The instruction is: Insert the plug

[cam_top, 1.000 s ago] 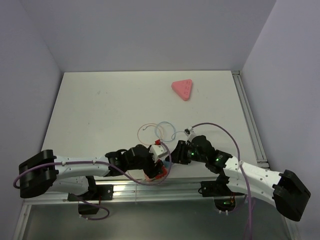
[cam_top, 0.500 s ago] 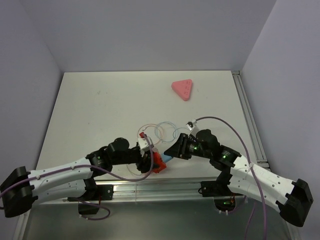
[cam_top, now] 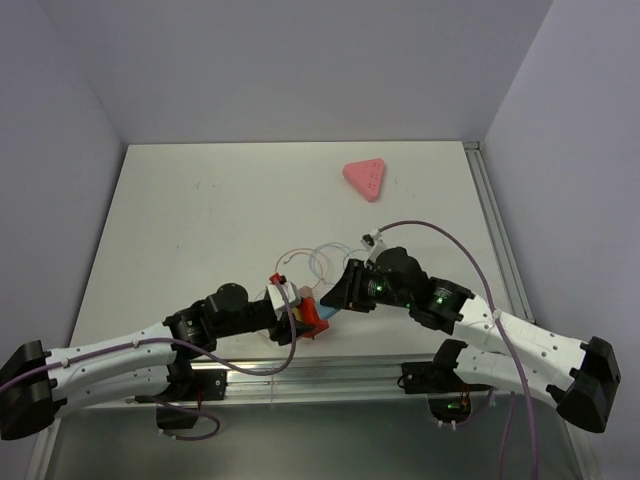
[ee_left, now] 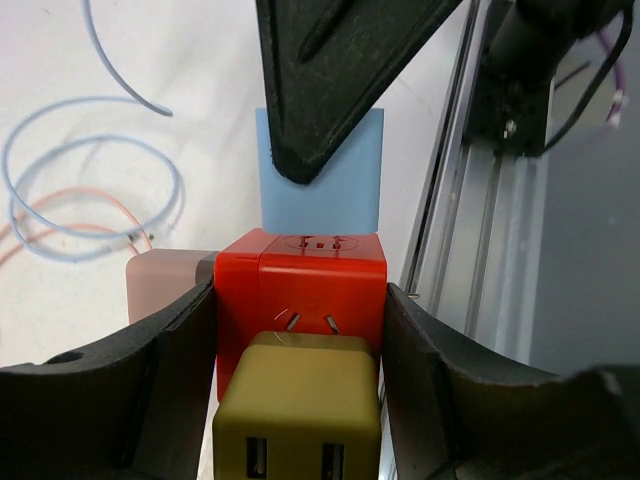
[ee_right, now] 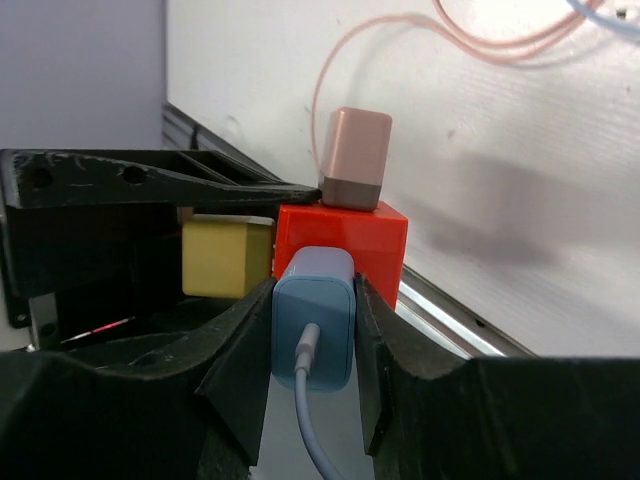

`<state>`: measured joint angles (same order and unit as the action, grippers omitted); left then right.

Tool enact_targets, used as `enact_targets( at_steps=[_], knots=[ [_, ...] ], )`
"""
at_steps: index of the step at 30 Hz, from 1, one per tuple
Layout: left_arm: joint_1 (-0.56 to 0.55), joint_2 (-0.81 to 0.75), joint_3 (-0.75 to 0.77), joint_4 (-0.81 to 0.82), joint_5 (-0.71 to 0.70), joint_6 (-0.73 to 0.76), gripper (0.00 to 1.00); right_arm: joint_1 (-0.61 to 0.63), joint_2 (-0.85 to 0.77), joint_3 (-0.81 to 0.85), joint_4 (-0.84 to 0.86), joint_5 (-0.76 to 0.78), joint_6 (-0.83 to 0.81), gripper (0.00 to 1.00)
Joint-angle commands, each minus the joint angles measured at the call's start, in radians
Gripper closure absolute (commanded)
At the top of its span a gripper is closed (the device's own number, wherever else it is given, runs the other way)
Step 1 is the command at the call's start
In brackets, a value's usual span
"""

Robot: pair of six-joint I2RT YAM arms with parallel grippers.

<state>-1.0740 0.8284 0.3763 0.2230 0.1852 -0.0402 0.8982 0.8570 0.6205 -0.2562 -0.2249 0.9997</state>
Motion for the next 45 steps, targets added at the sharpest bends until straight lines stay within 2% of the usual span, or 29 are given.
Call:
enact_targets(
  at_steps=[1, 4, 5, 7, 13, 17, 20, 24, 30, 32, 33, 34, 36, 38, 40, 42, 45],
  knots=[
    [-0.026, -0.008, 0.082, 0.263, -0.179, 0.076, 1.00, 0.113, 0.013, 0.033, 0.028, -0.223, 0.028, 1.00],
    [-0.070, -0.043, 0.046, 0.331, -0.260, 0.086, 1.00, 0.113, -0.022, 0.006, 0.006, -0.146, 0.059, 1.00],
    [-0.079, -0.046, 0.035, 0.369, -0.271, 0.085, 1.00, 0.114, -0.018, -0.042, 0.100, -0.152, 0.089, 1.00],
    [-0.092, -0.040, 0.015, 0.397, -0.277, 0.085, 1.00, 0.160, 0.020, -0.050, 0.146, -0.189, 0.129, 1.00],
    [-0.136, -0.064, -0.002, 0.455, -0.328, 0.103, 1.00, 0.151, -0.072, -0.050, 0.091, -0.077, 0.137, 1.00],
    [-0.150, -0.124, -0.016, 0.475, -0.334, 0.105, 1.00, 0.143, -0.023, -0.126, 0.231, -0.176, 0.207, 1.00],
    [-0.165, -0.150, -0.001, 0.451, -0.345, 0.122, 1.00, 0.128, -0.048, -0.076, 0.160, -0.108, 0.182, 1.00],
    [-0.198, -0.161, 0.010, 0.444, -0.349, 0.146, 1.00, 0.146, 0.028, -0.061, 0.175, -0.177, 0.168, 1.00],
    [-0.230, -0.167, 0.012, 0.449, -0.357, 0.168, 1.00, 0.120, 0.091, -0.093, 0.250, -0.197, 0.189, 1.00],
    [-0.231, -0.164, 0.006, 0.453, -0.366, 0.168, 1.00, 0.165, 0.179, -0.093, 0.329, -0.202, 0.221, 1.00],
    [-0.233, -0.161, 0.004, 0.461, -0.374, 0.166, 1.00, 0.194, 0.204, -0.072, 0.302, -0.217, 0.183, 1.00],
    [-0.233, -0.158, 0.006, 0.461, -0.385, 0.161, 1.00, 0.199, 0.203, -0.056, 0.266, -0.174, 0.168, 1.00],
    [-0.241, -0.161, -0.002, 0.484, -0.400, 0.148, 1.00, 0.173, 0.111, -0.112, 0.331, -0.081, 0.198, 1.00],
    [-0.247, -0.164, -0.014, 0.496, -0.420, 0.142, 1.00, 0.174, 0.170, -0.098, 0.336, -0.141, 0.201, 1.00],
    [-0.248, -0.160, -0.014, 0.496, -0.431, 0.140, 1.00, 0.177, 0.185, -0.100, 0.321, -0.120, 0.192, 1.00],
    [-0.253, -0.157, -0.023, 0.513, -0.434, 0.135, 1.00, 0.177, 0.162, -0.174, 0.444, -0.102, 0.238, 1.00],
    [-0.253, -0.117, -0.005, 0.492, -0.434, 0.138, 1.00, 0.182, 0.264, -0.166, 0.448, -0.152, 0.206, 1.00]
  ],
)
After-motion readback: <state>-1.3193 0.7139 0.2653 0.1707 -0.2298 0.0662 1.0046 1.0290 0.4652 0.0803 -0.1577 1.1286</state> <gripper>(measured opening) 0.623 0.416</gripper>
